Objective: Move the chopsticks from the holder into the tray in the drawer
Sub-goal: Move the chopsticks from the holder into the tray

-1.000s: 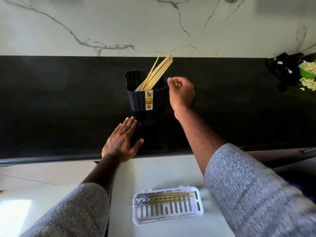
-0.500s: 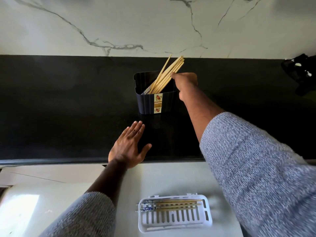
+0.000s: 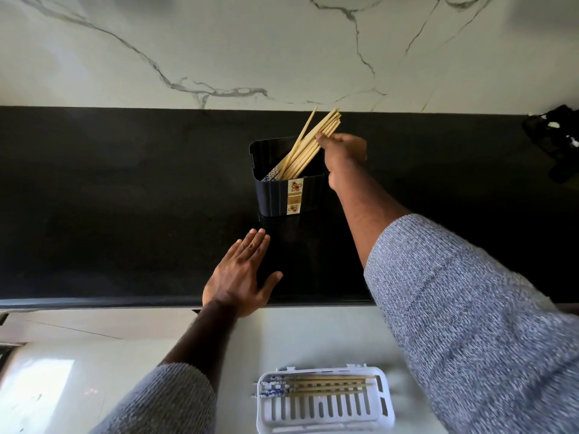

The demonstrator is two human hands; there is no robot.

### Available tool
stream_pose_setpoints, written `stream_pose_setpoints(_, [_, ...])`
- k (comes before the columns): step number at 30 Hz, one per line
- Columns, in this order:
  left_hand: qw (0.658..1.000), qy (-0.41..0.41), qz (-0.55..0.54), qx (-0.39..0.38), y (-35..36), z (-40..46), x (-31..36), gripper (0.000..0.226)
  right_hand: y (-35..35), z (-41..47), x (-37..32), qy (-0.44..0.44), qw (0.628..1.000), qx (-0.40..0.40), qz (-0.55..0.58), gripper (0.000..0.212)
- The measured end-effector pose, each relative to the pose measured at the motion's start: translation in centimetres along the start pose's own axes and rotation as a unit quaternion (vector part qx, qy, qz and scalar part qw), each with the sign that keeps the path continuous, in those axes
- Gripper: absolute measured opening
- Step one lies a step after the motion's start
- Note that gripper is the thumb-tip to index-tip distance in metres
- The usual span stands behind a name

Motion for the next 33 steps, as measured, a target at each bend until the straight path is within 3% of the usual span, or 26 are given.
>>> stream_pose_setpoints(3, [1.000, 0.000, 0.003, -0.004, 0.0, 0.0, 0.0, 0.083, -0.2, 0.1, 0.0, 0.000, 1.000, 0.004, 0.009, 0.021])
stream_pose_setpoints(11, [1.000, 0.001, 0.007, -0.003, 0.1, 0.0, -0.1, 0.083, -0.5, 0.1, -0.6, -0.014, 1.000, -0.004, -0.013, 0.009])
stream_pose_setpoints(19, [1.000, 0.003, 0.000, -0.004, 0.1, 0.0, -0.1, 0.084, -0.1, -0.2, -1.0, -0.015, 0.999, 0.017, -0.034, 0.025])
stream_pose_setpoints(23, [1.000, 0.002, -0.006, 0.010, -0.1, 0.0, -0.1, 0.082, -0.7, -0.4, -1.2, -0.019, 0.999, 0.018, -0.031, 0.022])
stream_pose_setpoints(33, [1.000, 0.005, -0.002, 0.009, 0.3, 0.0, -0.2, 0.083, -4.9, -0.5, -1.2, -0.027, 0.994, 0.066, 0.089, 0.022])
Point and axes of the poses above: each hand's wrist, its own z-axis towards the middle knuckle, its own y-axis out of the palm, x = y × z, the point moved 10 cm from there along z, towards the middle knuckle, and after that the axes turned 11 degrees about x, right-handed, at the moved point
